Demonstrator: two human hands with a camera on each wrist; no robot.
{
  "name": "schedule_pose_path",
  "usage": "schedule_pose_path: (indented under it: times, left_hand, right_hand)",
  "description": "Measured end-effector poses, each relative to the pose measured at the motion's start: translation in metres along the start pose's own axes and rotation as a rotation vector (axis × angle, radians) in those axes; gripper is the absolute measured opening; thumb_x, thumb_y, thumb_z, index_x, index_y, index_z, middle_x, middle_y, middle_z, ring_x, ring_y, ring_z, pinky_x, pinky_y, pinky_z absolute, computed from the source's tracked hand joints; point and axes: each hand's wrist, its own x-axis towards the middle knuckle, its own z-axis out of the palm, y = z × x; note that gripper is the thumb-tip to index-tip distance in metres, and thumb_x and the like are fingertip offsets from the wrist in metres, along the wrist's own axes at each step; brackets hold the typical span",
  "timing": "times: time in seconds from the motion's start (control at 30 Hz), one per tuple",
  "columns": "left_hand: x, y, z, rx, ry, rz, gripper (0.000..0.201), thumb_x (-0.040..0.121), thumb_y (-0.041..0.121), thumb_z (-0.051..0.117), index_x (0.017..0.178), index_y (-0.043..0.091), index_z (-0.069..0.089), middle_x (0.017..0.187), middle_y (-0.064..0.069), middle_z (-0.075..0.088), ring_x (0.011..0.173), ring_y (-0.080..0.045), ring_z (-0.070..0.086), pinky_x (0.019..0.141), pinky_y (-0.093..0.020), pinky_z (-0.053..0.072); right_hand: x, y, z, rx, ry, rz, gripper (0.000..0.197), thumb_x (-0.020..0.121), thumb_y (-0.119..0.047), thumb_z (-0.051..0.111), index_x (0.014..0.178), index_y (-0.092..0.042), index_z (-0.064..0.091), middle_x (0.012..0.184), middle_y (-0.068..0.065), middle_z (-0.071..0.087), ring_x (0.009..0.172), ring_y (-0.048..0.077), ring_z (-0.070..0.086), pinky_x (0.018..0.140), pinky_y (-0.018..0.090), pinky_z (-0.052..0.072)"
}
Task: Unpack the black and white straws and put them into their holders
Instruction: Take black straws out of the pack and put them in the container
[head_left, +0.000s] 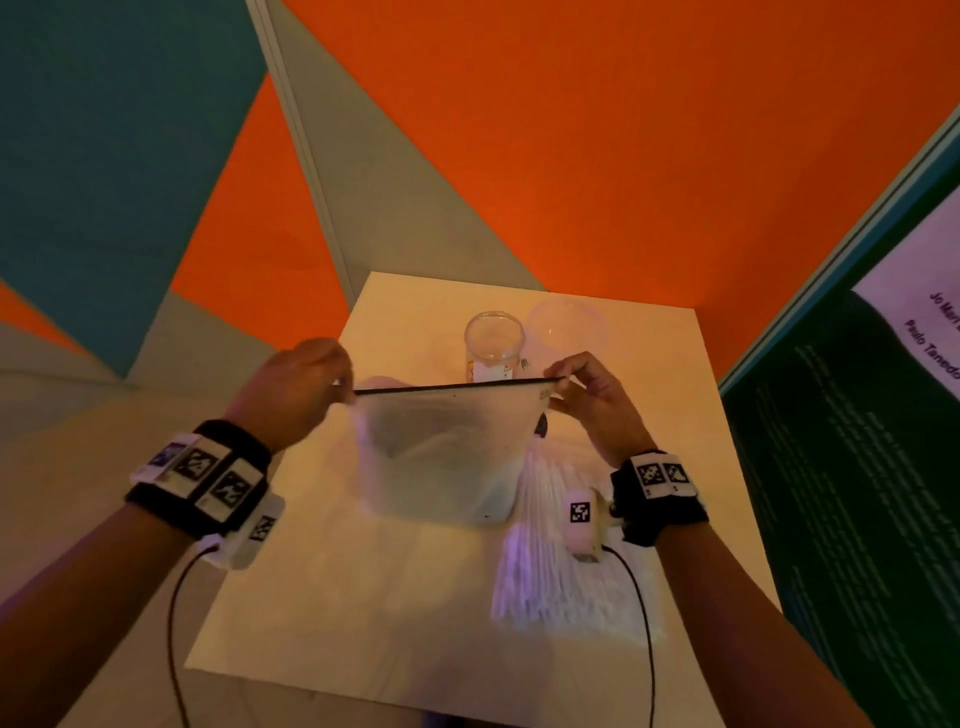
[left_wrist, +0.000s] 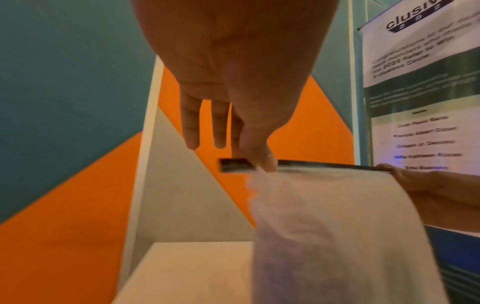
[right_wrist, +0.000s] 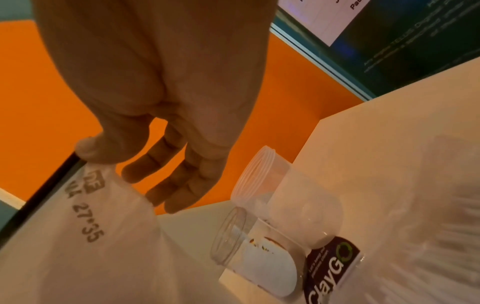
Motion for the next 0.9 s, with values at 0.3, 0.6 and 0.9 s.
schedule_pose_path:
  times: [0.3, 0.6, 0.9]
  left_hand:
    - [0.017, 0.02, 0.005, -0.317, -0.27, -0.062, 0.057, 0.09, 0.051, 0.05, 0.14, 0.025, 0.04, 0.138, 0.01, 0.045, 0.123, -0.01, 0.044, 0.098, -0.024, 0.035]
    - [0.049, 0.024, -0.003, -0.197, -0.154, -0.126, 0.011, 0.094, 0.019, 0.056, 0.094, 0.014, 0.066, 0.084, -0.005, 0.065, 0.074, -0.02, 0.055, 0.062, -0.028, 0.035]
    - [0.047, 0.032, -0.023, -0.419, 0.003, -0.139, 0.009, 0.097, 0.021, 0.054, 0.096, 0.02, 0.063, 0.075, 0.005, 0.064, 0.062, 0.001, 0.057, 0.054, -0.013, 0.039]
  right_hand:
    - [0.014, -0.013, 0.021, 0.135, -0.227, 0.134, 0.018, 0.092, 0.004, 0.047, 0.087, -0.014, 0.048, 0.085, 0.005, 0.06, 0.075, 0.022, 0.061, 0.077, 0.041, 0.052]
    - [0.021, -0.012, 0.071, -0.895, -0.071, -0.554, 0.044, 0.083, -0.041, 0.068, 0.124, -0.028, 0.057, 0.153, -0.001, 0.024, 0.146, 0.018, 0.006, 0.119, 0.034, 0.003]
    - [0.021, 0.019, 0.06, -1.056, -0.167, -0.672, 0.007, 0.087, -0.013, 0.067, 0.091, -0.009, 0.07, 0.129, 0.011, 0.059, 0.131, 0.035, 0.043, 0.109, 0.049, 0.035]
